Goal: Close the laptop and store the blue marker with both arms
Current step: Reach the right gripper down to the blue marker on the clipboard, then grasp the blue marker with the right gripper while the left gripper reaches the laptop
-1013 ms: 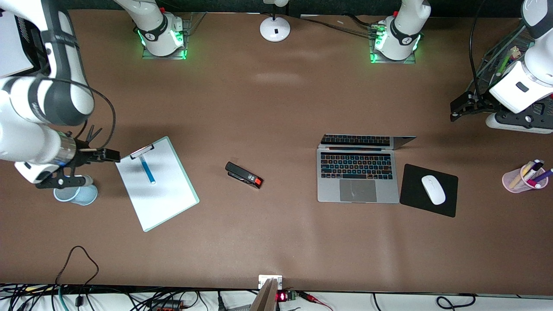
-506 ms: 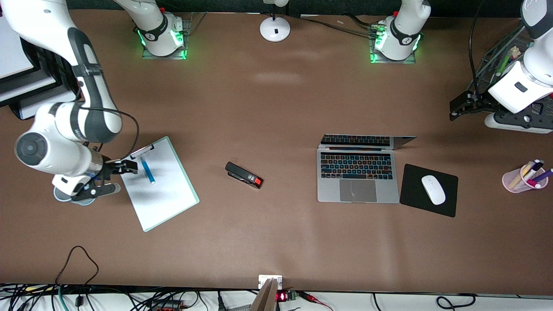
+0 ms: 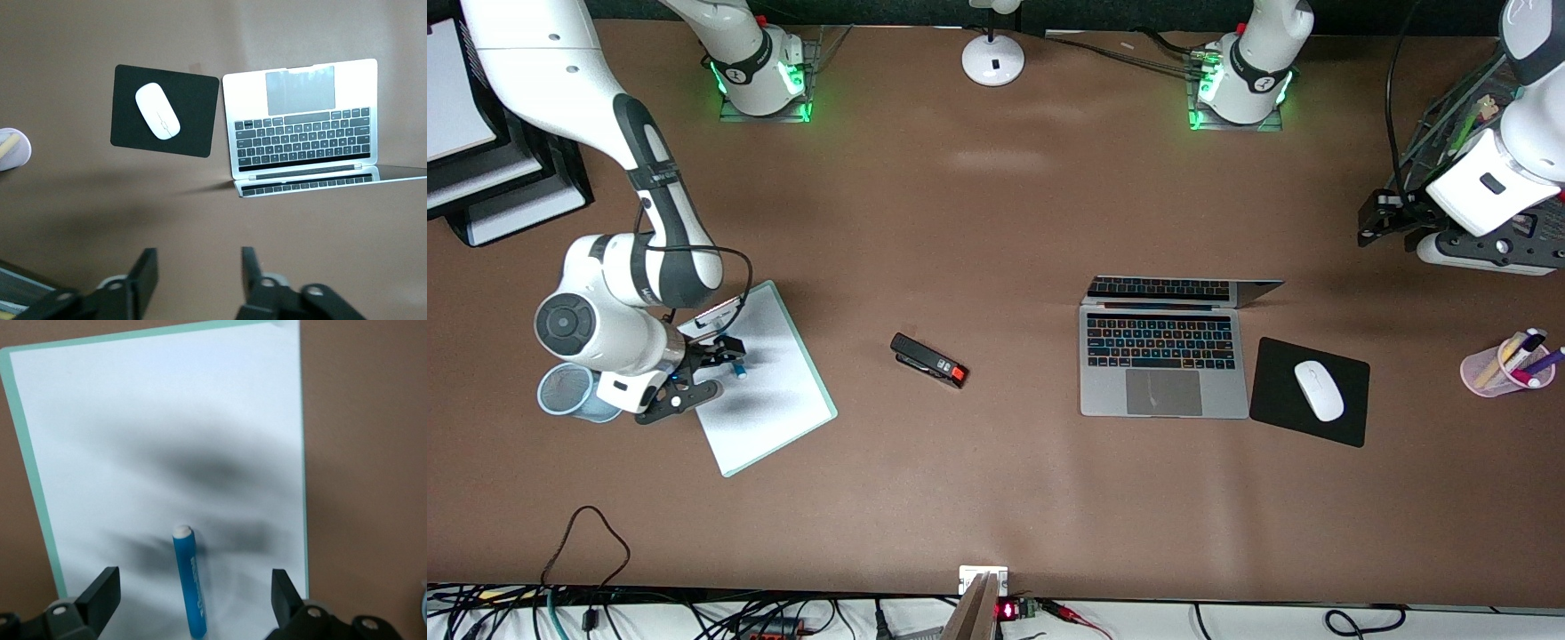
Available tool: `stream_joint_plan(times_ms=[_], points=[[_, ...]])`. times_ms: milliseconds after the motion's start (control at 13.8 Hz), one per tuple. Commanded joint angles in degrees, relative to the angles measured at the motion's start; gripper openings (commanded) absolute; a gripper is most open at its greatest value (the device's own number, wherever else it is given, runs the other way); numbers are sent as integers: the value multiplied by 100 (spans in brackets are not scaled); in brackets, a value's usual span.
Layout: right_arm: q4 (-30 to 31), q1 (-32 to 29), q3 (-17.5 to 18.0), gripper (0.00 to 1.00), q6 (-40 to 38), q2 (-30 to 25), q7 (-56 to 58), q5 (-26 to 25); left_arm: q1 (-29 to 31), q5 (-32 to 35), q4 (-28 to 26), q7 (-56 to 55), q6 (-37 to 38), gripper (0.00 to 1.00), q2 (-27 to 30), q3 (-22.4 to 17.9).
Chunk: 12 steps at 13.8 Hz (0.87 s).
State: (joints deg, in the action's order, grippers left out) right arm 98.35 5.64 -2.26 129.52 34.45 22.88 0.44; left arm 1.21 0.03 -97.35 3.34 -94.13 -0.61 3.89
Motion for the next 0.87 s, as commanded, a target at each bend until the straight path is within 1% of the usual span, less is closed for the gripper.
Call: stream_joint_plan(times_ms=[0,72,145,362,579,796], points=[[96,-19,-2,93,284,79,322,-61,2,102,559,18,281,7,-352,33],[105,-10,-2,83,310,88,331,-61,-7,102,559,18,289,3,-352,33],[105,8,-2,81,319,123,340,-61,-7,102,559,18,307,0,-352,77],[114,25,-2,66,319,194,340,-70,-16,93,594,9,403,0,-361,112],[149,25,-2,58,363,229,332,-70,-16,93,603,9,412,0,-361,191],[167,43,-2,52,398,282,323,-70,-69,67,594,18,491,0,-361,253]])
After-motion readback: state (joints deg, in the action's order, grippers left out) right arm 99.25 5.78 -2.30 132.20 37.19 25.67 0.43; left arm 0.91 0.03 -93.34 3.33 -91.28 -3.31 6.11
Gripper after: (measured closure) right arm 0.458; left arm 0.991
